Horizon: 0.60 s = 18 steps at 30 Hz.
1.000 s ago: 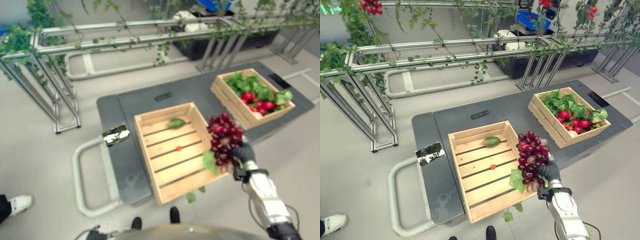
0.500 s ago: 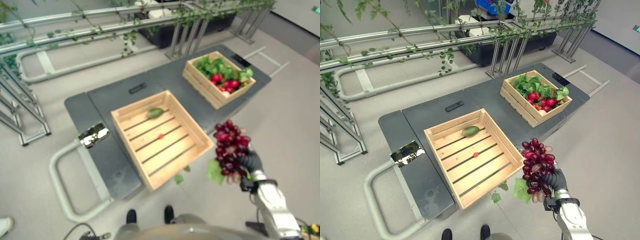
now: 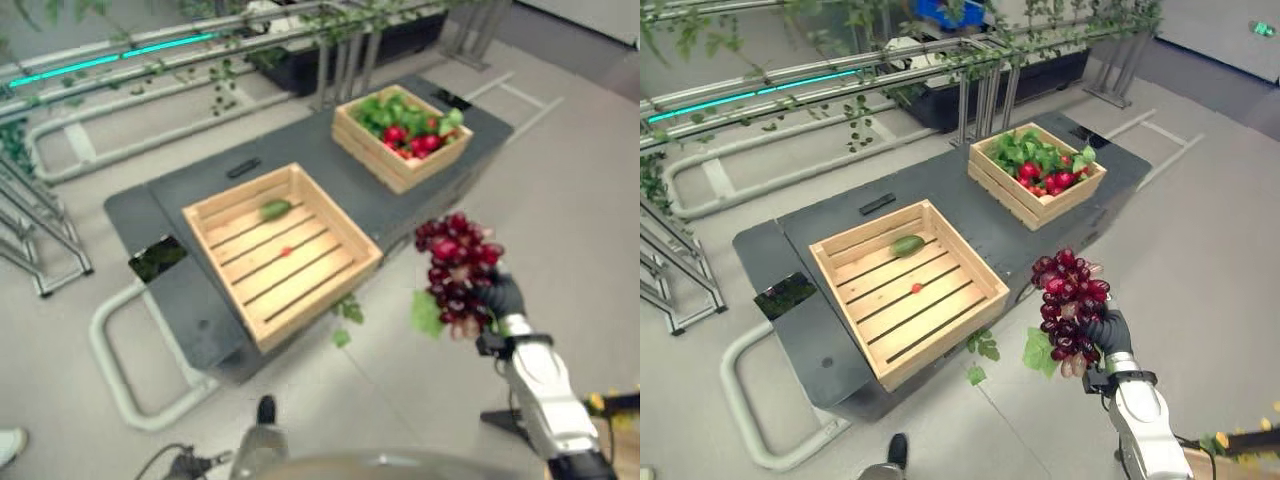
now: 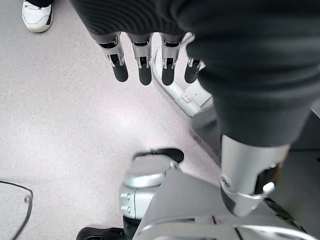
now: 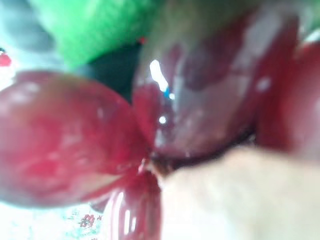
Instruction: Pick up the fruits from the basket on one side to the basket on the other side
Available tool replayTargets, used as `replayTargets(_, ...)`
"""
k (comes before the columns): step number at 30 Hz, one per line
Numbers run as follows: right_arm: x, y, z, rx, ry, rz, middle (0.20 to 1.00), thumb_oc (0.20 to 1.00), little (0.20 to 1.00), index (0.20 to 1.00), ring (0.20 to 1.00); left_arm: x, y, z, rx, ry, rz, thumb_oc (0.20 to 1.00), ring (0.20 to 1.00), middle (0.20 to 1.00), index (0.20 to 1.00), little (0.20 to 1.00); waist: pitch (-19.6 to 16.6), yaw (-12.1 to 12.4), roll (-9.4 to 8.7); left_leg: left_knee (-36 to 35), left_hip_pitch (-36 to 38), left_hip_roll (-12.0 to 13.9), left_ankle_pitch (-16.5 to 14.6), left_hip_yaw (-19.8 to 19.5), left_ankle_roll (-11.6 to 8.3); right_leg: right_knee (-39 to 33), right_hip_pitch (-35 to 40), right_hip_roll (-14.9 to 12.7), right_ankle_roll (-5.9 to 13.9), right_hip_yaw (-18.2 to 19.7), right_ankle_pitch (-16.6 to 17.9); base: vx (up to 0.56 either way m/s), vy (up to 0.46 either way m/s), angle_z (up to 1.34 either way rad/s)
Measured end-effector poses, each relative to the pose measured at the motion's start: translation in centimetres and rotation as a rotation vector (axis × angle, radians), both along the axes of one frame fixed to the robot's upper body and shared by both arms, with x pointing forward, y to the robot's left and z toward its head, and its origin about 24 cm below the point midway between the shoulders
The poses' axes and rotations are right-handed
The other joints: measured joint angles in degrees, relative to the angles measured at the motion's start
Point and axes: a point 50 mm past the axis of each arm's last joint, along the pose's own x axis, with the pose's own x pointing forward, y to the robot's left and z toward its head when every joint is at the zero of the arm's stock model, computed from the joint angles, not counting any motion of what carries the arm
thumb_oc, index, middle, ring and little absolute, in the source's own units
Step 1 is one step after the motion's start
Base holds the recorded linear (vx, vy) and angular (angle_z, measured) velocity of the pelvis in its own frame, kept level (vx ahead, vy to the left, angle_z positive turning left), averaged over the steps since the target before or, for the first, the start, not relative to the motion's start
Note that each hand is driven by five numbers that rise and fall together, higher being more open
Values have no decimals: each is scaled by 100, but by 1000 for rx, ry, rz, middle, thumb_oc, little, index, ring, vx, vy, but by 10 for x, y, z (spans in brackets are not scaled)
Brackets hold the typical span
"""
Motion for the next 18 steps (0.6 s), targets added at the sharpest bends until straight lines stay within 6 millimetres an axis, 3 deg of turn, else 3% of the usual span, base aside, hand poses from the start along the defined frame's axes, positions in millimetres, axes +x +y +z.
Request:
replayTargets(3,0,-3,2,-14,-7,-13,200,200,200,200,200,5,-4,0,6,-26,9,1000,1000,1000,1000,1000,192,-38,52,409,-36,68,-23,83,-26,-492,360,21,-94,65,328,-230,-175,-22)
replayTargets(6,0,-9,5,-41,-11,-32,200,200,200,200,200,20,-16,1,-7,-81,-5,1000,1000,1000,1000,1000,452,-87,365,469,-6,207,1,-141,-114,-504,401,203,-162,87,394,-176,-172,-7)
replayTargets(7,-2,-13,4,-54,0,-42,200,200,200,200,200,27,-22,1,-18,-100,-8,1000,1000,1000,1000,1000,619,-253,468,617,-21,256,51,-270,-158,-469,458,278,-280,78,474,-175,-219,7)
replayTargets(8,-2,-13,3,-58,3,-43,200,200,200,200,200,27,-24,1,-16,-101,-13,1000,1000,1000,1000,1000,669,-217,487,744,-54,235,68,-554,-203,-467,501,300,-290,97,468,-234,-256,1)
replayTargets(9,-4,-16,2,-62,6,-61,200,200,200,200,200,36,-25,2,-14,-128,-6,1000,1000,1000,1000,1000,848,-259,393,1130,-193,179,79,-936,-262,-469,598,258,-351,164,493,-132,-121,-27)
replayTargets(11,0,-15,7,-69,-13,-54,200,200,200,200,200,28,-27,0,-21,-107,12,1000,1000,1000,1000,1000,845,-151,330,807,-176,-221,-60,-1546,-548,-452,519,131,-397,404,482,-200,-128,-58)
replayTargets(12,0,-16,10,-69,-29,-61,200,200,200,200,200,29,-27,0,-21,-110,13,1000,1000,1000,1000,1000,849,-329,325,692,-80,-425,-75,-1592,-539,-470,434,128,-342,470,592,-174,-109,-61)
replayTargets(13,4,-15,13,-67,-43,-59,200,200,200,200,200,27,-28,0,-21,-113,20,1000,1000,1000,1000,1000,848,-317,332,668,3,-671,-151,-1956,-547,-429,387,119,-333,711,611,-38,-48,-104)
replayTargets(14,9,-13,19,-64,-73,-50,200,200,200,200,200,21,-27,-1,-24,-98,41,1000,1000,1000,1000,1000,840,-258,353,556,199,-980,-277,-2113,-262,-322,291,112,-285,945,622,-35,-67,-97)
replayTargets(15,8,-14,22,-71,-83,-51,200,200,200,200,200,30,-26,1,-21,-124,43,1000,1000,1000,1000,1000,839,-408,353,448,282,-1035,-277,-2035,-186,-328,253,129,-272,956,627,-16,-67,-70)
replayTargets(16,10,-14,24,-71,-93,-49,200,200,200,200,200,34,-22,3,-11,-140,31,1000,1000,1000,1000,1000,850,-539,368,389,342,-994,-313,-2319,-100,-314,209,166,-251,1016,598,24,-12,-46)
replayTargets(17,13,-12,27,-70,-105,-37,200,200,200,200,200,41,-21,5,-6,-167,19,1000,1000,1000,1000,1000,862,-452,349,425,396,-964,-443,-2622,-24,-235,135,224,-207,1284,567,40,18,-87)
replayTargets(18,14,-11,29,-71,-117,-32,200,200,200,200,200,48,-23,7,-12,-186,4,1000,1000,1000,1000,1000,853,-357,326,494,402,-966,-477,-2684,-73,-172,89,203,-173,1336,549,39,39,-98)
